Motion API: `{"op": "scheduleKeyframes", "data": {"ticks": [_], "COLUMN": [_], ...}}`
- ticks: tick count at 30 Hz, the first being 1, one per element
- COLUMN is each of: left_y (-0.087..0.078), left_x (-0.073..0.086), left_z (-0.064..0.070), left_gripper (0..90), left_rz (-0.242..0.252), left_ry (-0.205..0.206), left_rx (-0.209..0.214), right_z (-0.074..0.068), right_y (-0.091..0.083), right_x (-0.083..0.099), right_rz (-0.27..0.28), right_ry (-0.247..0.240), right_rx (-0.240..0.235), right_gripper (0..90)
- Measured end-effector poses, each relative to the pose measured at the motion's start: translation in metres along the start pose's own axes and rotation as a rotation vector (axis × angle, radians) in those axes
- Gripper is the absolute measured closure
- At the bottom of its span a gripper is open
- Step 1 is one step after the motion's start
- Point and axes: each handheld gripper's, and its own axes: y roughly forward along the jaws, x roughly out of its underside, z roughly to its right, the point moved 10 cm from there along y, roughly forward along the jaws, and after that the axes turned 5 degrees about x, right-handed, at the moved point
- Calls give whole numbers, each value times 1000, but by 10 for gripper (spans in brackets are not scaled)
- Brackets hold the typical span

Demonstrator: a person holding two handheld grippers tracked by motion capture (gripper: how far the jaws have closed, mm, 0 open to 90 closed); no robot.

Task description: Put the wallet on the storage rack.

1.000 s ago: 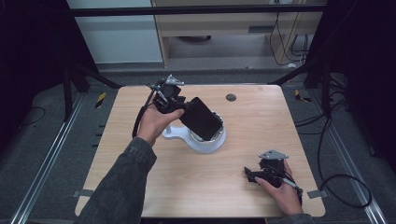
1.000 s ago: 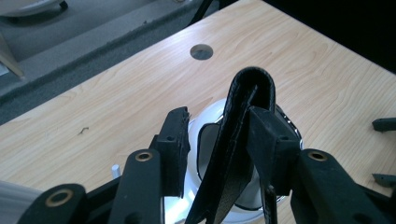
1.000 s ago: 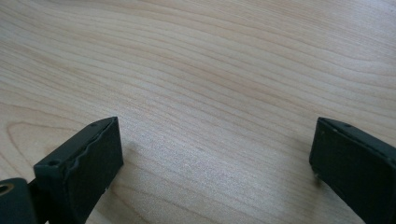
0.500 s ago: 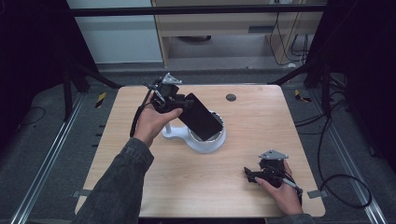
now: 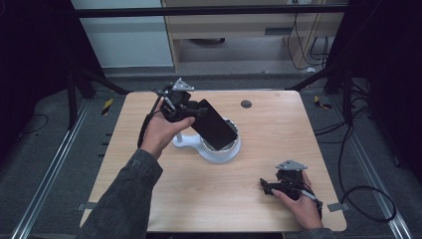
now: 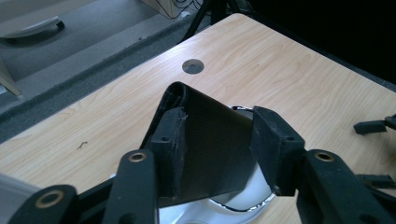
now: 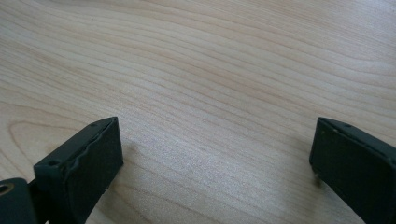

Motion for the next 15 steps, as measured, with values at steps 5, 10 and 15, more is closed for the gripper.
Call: {"op": "scheduleKeyframes", "data": {"ticks": [5, 10, 15], "left_y": [-4, -6, -2], "left_x": [8, 18, 28], "left_z": [11, 24, 36], "left_gripper": [430, 287, 153], "left_rz": [-11, -23, -50], "left_ry": [15, 20, 35], "left_rx": [16, 36, 39], "right_z": [0, 0, -1], "right_y": [0, 0, 0], "right_x": [0, 0, 0], "right_rz": [2, 4, 1], "right_ry": [-1, -3, -1], "right_rx": [0, 1, 0], "right_gripper": [29, 29, 28]}}
